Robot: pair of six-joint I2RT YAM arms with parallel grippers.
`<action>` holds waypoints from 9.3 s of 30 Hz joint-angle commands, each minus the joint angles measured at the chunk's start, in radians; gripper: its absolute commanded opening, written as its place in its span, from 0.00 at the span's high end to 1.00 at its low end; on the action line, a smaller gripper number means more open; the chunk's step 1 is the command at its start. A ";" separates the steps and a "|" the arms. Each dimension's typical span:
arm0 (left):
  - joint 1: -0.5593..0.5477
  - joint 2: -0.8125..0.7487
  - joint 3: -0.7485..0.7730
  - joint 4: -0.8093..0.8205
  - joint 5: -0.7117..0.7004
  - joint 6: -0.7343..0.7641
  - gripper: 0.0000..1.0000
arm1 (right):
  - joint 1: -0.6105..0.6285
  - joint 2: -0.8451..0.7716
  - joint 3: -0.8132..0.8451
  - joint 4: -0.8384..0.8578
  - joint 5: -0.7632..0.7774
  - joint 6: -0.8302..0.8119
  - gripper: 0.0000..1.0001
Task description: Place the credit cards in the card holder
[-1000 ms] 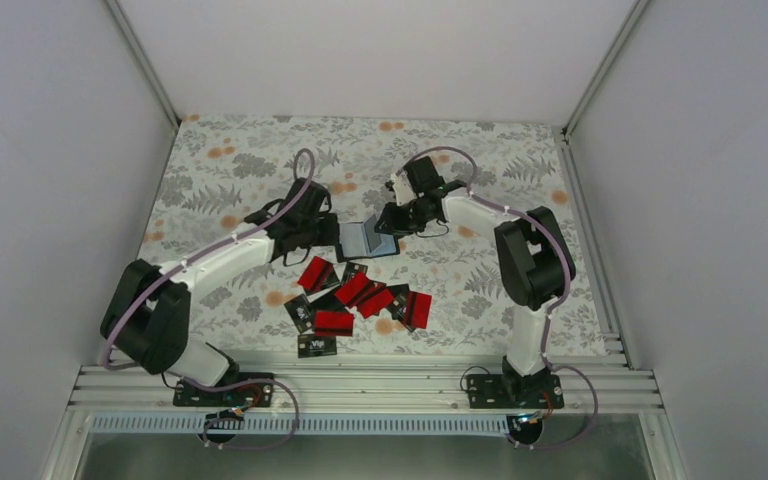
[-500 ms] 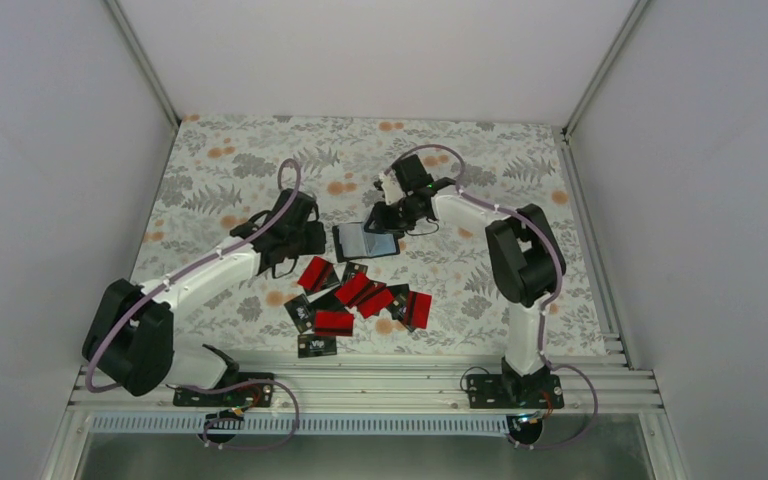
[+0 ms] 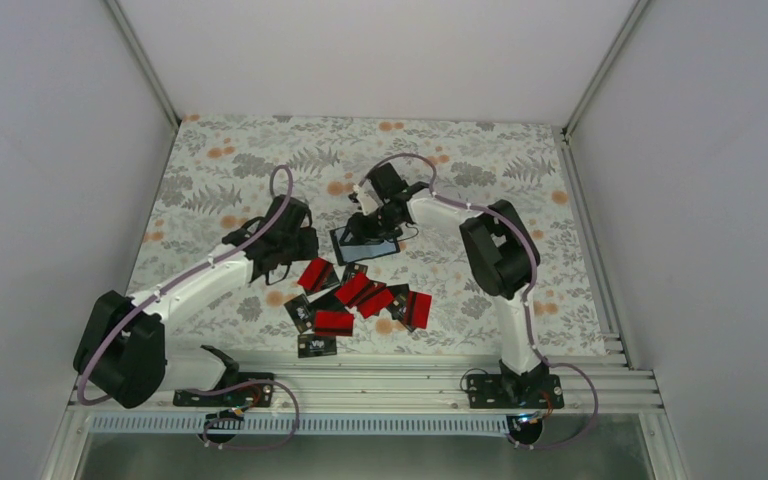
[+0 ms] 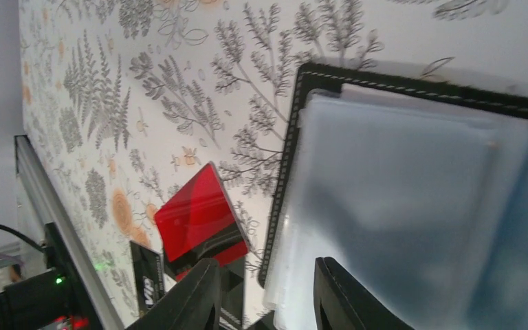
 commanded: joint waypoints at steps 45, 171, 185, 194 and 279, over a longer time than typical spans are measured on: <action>-0.490 -0.202 -0.252 -0.269 -0.008 -0.424 0.44 | 0.298 -0.578 -0.740 0.331 0.100 0.314 0.52; -0.277 -0.142 0.327 -0.277 0.334 0.345 0.98 | -0.035 -0.868 -0.663 0.347 -0.052 -0.102 0.48; -0.277 -0.122 0.412 -0.365 0.598 0.500 0.98 | -0.040 -1.071 -0.719 0.315 -0.229 -0.194 0.37; -0.277 -0.088 0.482 -0.445 0.605 0.569 0.98 | -0.039 -1.069 -0.636 0.210 -0.333 -0.250 0.67; 0.049 0.209 0.193 -0.034 0.215 0.162 0.63 | -0.173 -0.341 -0.333 0.156 -0.084 0.011 0.96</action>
